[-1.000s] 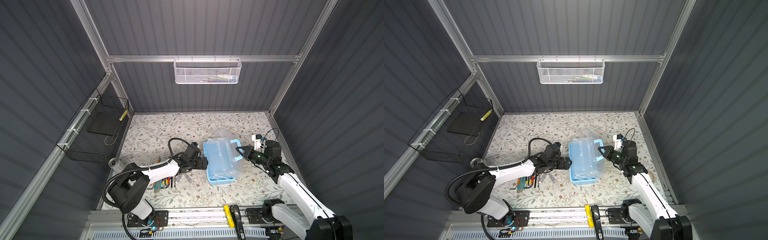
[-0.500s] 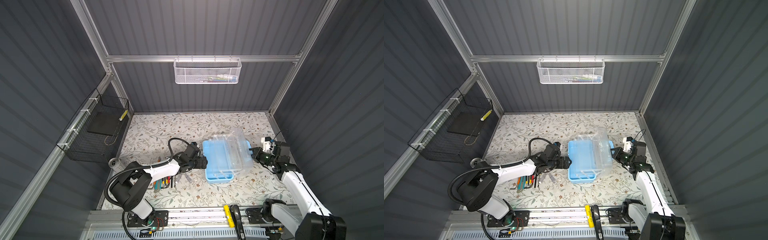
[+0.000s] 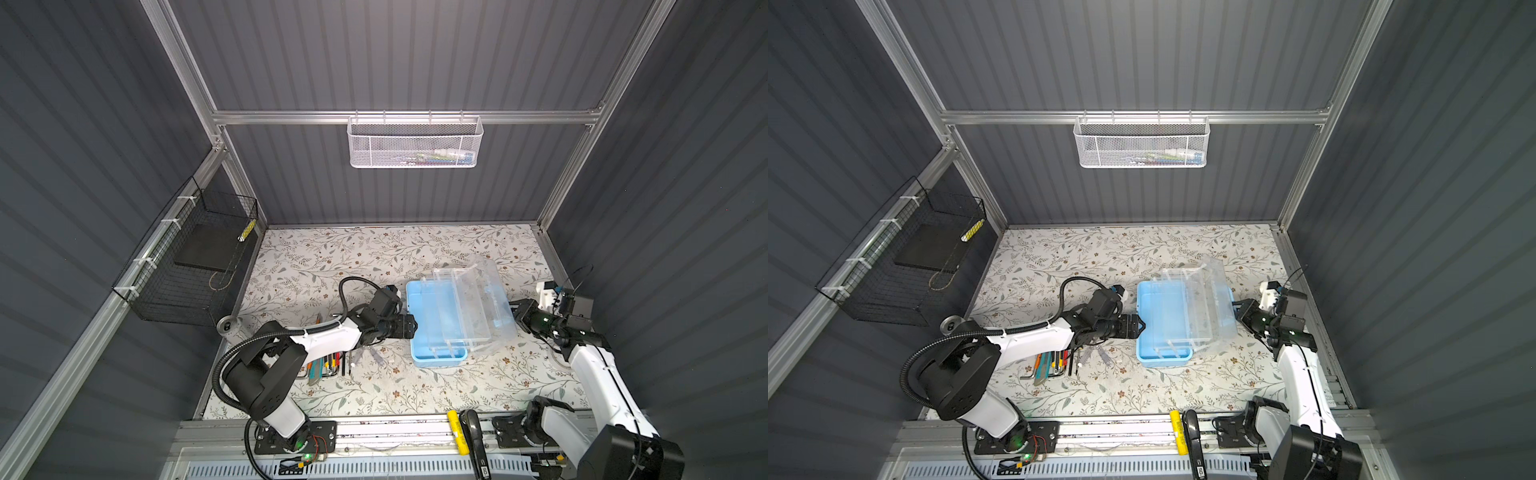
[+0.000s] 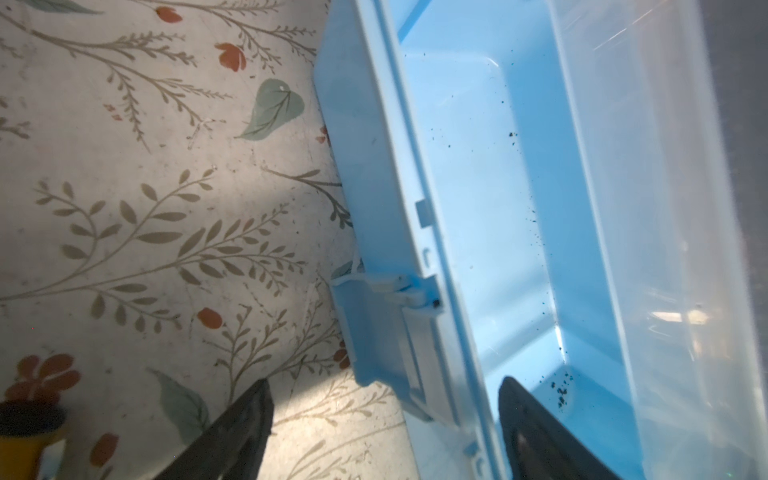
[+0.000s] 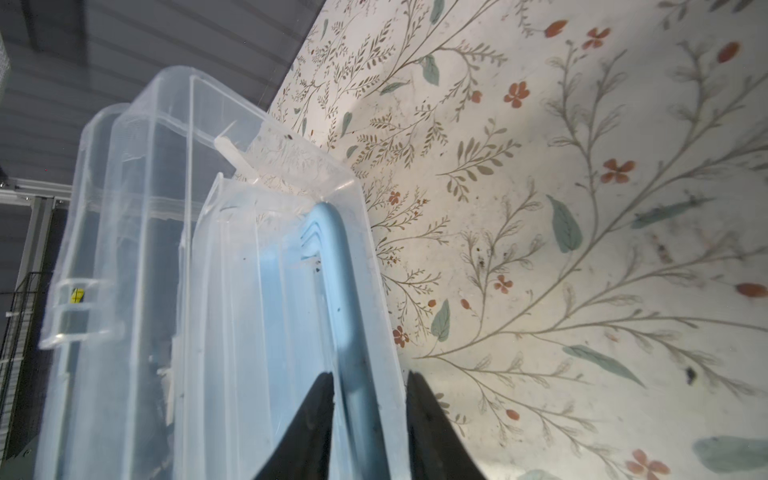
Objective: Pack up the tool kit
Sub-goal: 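Hold blue base with left gripper while right gripper lifts clear lid open, then release the lid and move the right gripper over the tool pile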
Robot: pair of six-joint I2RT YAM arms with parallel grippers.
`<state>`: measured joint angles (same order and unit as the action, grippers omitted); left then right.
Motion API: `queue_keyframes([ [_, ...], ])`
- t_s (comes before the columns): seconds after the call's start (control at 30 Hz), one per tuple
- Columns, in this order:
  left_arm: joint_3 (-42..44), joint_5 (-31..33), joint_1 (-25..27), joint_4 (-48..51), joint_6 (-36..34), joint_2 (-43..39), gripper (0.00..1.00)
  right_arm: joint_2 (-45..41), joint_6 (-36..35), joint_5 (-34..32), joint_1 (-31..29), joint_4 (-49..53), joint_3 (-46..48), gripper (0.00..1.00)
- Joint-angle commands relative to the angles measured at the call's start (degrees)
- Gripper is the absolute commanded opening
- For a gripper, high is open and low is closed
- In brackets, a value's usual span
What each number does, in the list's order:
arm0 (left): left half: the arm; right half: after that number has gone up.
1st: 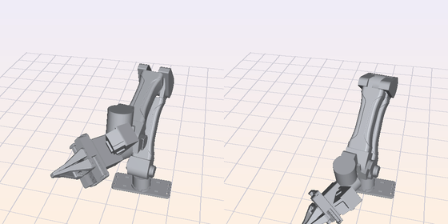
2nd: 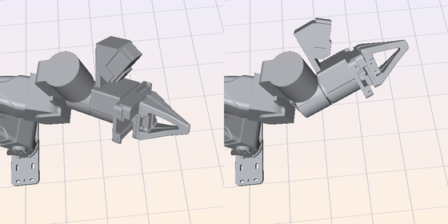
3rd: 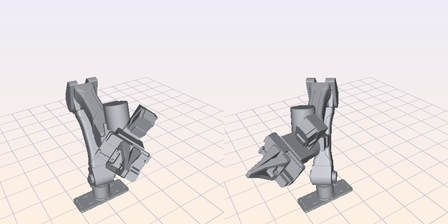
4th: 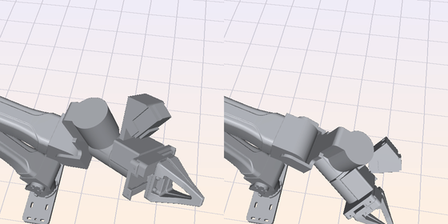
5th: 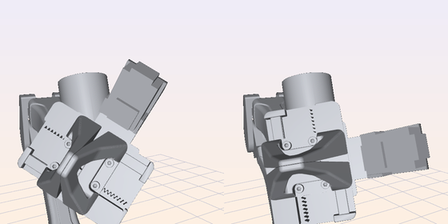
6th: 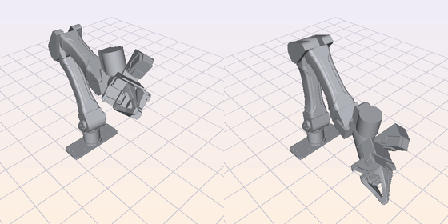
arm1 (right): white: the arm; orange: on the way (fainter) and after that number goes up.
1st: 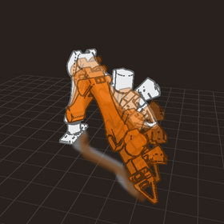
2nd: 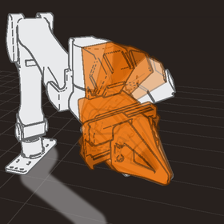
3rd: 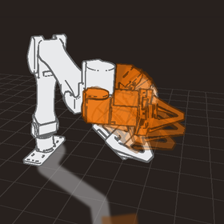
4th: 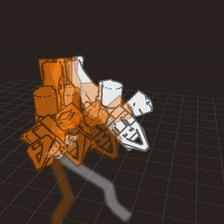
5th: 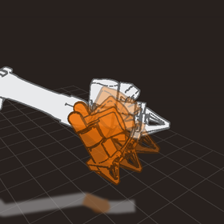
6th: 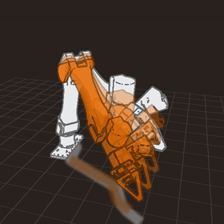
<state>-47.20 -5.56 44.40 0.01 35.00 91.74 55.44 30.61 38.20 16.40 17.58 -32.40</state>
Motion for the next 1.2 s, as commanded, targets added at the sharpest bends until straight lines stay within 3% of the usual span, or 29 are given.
queue_keyframes([
  [0.0, 0.35, -2.34, -0.28, -1.64, -0.61, -0.53, 0.85, -0.95, -1.91, 0.00, 1.36, 3.44, -2.01, 0.33],
  [0.6, 1.30, -4.79, -0.22, -5.68, -0.44, -0.26, 0.81, -4.04, -2.98, -0.60, 7.68, 7.96, -3.78, 0.33],
  [0.83, 0.62, -3.74, -0.16, -5.58, -1.16, -1.88, 0.81, -4.89, -5.88, -2.34, 7.51, 12.07, -6.99, 0.27],
  [0.93, -0.29, 0.32, -0.17, -3.25, -2.67, -6.31, 0.86, -7.89, -7.93, -7.26, 3.82, 16.04, -10.48, 0.27],
  [1.1, -3.74, 13.49, -0.27, 8.20, -7.81, -15.95, 0.99, -10.42, -10.29, -20.83, -16.27, 19.53, -17.34, 0.29],
  [1.17, -4.93, 18.36, -0.29, 12.81, -10.33, -20.10, 0.99, -8.59, -10.05, -22.38, -24.65, 18.18, -19.27, 0.30],
])
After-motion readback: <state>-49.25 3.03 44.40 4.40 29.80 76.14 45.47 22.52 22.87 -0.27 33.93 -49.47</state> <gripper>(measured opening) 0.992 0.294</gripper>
